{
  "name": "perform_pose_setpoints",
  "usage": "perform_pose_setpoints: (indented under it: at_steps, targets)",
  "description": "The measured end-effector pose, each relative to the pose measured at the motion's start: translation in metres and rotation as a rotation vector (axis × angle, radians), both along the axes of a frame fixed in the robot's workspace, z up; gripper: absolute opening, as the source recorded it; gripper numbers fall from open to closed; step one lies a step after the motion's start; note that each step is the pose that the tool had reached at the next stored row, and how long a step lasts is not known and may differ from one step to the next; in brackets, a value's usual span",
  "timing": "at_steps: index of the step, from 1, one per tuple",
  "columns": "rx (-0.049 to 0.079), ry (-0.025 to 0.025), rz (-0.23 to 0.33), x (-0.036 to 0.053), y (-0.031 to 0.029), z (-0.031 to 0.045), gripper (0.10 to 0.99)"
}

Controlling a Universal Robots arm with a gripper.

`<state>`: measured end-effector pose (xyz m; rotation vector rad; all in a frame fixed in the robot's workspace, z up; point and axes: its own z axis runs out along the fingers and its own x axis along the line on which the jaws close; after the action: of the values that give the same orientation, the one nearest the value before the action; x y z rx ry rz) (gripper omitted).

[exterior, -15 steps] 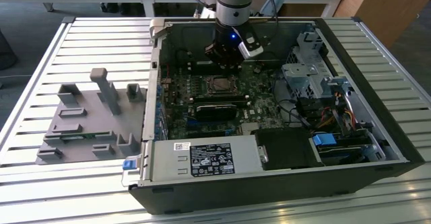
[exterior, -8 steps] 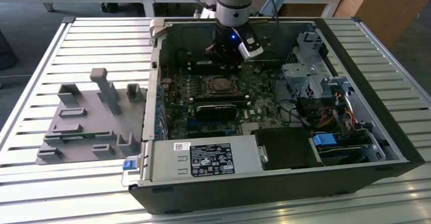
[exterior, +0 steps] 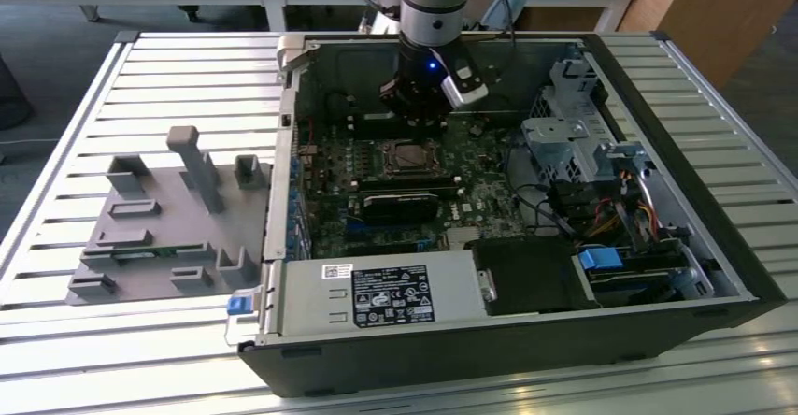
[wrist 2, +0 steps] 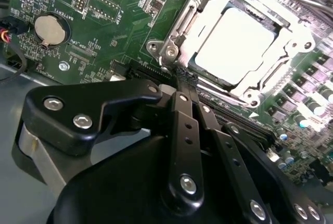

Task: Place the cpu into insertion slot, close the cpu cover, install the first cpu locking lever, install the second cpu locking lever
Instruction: 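Install the first cpu locking lever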

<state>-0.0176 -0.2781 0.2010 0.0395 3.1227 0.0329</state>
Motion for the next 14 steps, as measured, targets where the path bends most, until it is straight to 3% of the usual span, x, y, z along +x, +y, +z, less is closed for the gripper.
perform_pose_setpoints:
  at_steps: [4,14]
  targets:
    - [0.000,0.0002,0.000,0.0000,-0.0001,0.0082,0.106]
    - [-0.001,0.0005,0.000,0.0001,-0.0047,0.0086,0.106]
